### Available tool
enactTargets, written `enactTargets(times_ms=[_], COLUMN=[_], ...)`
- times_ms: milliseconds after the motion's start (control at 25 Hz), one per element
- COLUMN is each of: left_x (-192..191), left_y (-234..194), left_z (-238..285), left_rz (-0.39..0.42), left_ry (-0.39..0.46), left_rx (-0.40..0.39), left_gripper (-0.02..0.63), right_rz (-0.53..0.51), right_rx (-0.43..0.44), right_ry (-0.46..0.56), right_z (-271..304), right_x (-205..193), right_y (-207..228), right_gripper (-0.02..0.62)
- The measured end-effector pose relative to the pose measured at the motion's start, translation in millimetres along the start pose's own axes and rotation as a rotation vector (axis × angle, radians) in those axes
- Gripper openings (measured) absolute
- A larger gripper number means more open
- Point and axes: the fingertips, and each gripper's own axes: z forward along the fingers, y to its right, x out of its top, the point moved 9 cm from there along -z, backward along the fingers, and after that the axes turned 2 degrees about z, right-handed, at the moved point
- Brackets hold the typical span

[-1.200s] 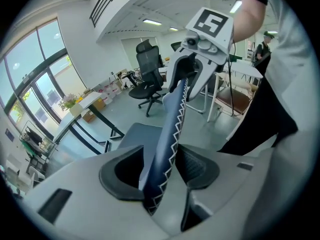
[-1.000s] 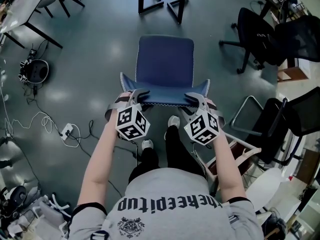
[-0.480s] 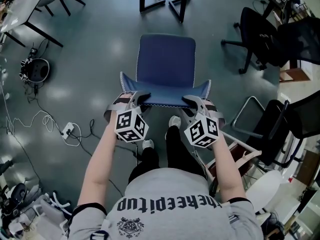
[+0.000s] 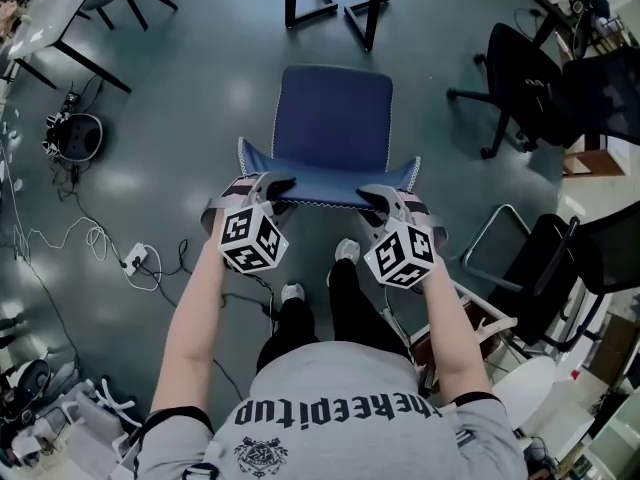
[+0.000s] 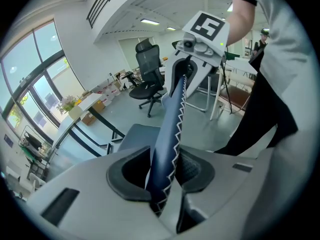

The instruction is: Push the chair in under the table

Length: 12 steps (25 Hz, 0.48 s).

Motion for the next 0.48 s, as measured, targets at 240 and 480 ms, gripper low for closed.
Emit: enactTargets(times_ms=[240,480], left_x=[9,15], left_y=[-11,-28], left_z=[11,23], left_rz=[-0.023,-0.047], left_ry=[-0.009,-0.018], left_rx=[0.012,0.022], left_gripper=[0.125,0.125], right_rz=[-0.022,-0.055], right_rx=[0.027,0.045], right_ry=[0.018,0.034], right_z=[2,8], right_x=[-8,-12], right_y=[21,46], right_gripper=[0.092,0.086])
